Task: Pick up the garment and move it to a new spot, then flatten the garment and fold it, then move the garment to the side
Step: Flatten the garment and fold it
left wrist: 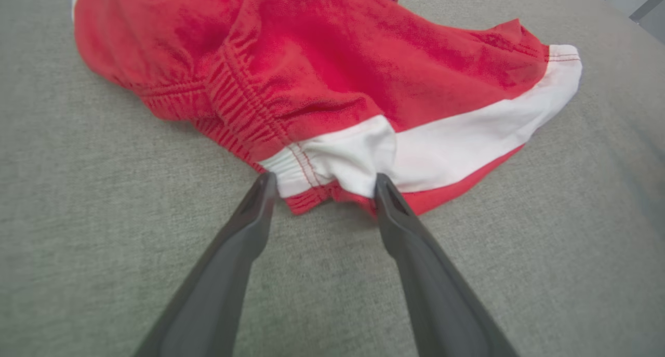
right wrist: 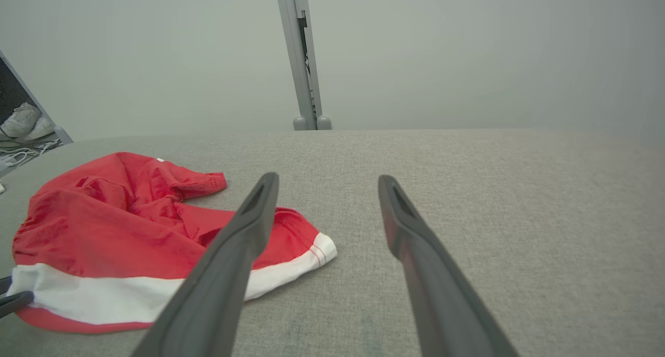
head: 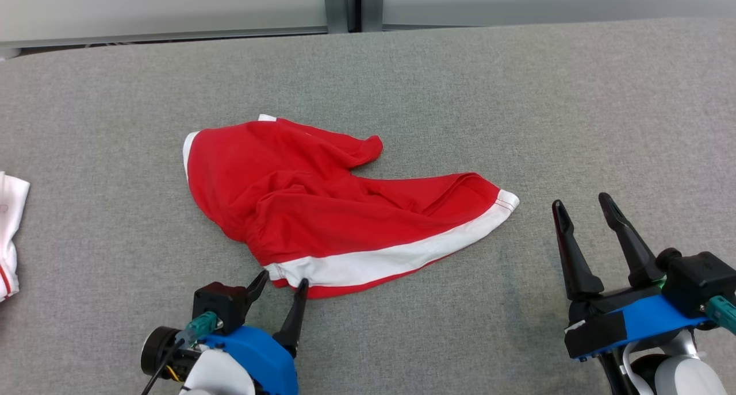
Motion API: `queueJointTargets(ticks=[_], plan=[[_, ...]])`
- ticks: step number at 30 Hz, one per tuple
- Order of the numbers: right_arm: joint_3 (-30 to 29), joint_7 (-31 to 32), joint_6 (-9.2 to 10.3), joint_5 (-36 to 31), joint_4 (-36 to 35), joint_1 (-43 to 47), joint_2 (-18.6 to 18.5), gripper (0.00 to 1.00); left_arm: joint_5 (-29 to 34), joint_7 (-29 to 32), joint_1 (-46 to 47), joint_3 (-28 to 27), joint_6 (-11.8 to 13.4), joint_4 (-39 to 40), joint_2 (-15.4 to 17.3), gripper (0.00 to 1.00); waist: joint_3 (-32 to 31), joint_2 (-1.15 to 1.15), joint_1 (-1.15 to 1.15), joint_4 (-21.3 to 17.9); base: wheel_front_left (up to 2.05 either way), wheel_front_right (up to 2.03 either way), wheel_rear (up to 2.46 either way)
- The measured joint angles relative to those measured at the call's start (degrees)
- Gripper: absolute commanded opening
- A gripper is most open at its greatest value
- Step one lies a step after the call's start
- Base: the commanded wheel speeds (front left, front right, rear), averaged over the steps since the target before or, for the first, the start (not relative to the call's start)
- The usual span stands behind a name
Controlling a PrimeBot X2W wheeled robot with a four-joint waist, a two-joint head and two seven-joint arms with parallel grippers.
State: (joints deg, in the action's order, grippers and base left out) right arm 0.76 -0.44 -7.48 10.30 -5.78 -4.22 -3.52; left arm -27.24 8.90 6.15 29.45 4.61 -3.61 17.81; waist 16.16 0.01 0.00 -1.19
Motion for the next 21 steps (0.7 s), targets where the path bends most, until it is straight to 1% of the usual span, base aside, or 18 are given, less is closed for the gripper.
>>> queueJointTargets(ticks=[1, 2, 3, 7, 13, 18, 21], plan=[[-0.02, -0.14, 0.0, 0.03, 0.01, -0.19, 0.03, 1.0, -0.01, -0.02, 0.27, -0.1, 0.05, -0.57, -0.05, 0.88, 0.24, 0.0, 0.0, -0.13, 0.0, 0.0, 0.0], [-0.09, -0.16, 0.0, 0.03, 0.03, -0.25, 0.03, 1.0, -0.02, -0.26, 0.62, -0.14, 0.05, -1.09, -0.14, 0.25, 0.38, 0.0, 0.0, -0.19, 0.0, 0.0, 0.0], [-0.09, -0.22, 0.0, 0.03, 0.1, -0.25, 0.05, 1.0, -0.1, -0.3, 1.06, -0.18, 0.04, -1.77, -0.22, 0.0, 0.57, 0.0, 0.0, -0.26, 0.0, 0.0, 0.0], [-0.33, -0.48, 0.0, 0.03, 0.11, -0.39, 0.07, 1.0, -0.37, -1.36, 2.57, -0.56, -0.35, -3.68, -0.37, 0.0, 1.25, 0.0, 0.0, -0.41, 0.0, 0.0, 0.0], [-1.66, -0.73, 0.0, -0.13, 1.8, -0.9, 0.04, 1.0, -0.23, -3.39, 3.36, -1.16, -0.08, -4.33, -0.43, 0.0, 1.69, 0.0, 0.0, -0.19, 0.0, 0.0, 0.0], [-1.77, -0.63, 0.0, 0.89, 6.87, -2.25, -1.31, 1.0, 0.02, -4.06, 3.48, -1.27, 0.25, -3.42, -0.3, 0.0, 1.96, 0.0, 0.0, 0.59, 0.0, 0.0, 0.0], [0.12, -0.62, 0.0, 1.83, 10.98, -3.9, -2.58, 1.0, 0.03, -4.24, 3.78, -1.16, 0.35, -2.52, -0.29, 0.0, 2.55, 0.0, 0.0, 1.11, 0.0, 0.0, 0.0]])
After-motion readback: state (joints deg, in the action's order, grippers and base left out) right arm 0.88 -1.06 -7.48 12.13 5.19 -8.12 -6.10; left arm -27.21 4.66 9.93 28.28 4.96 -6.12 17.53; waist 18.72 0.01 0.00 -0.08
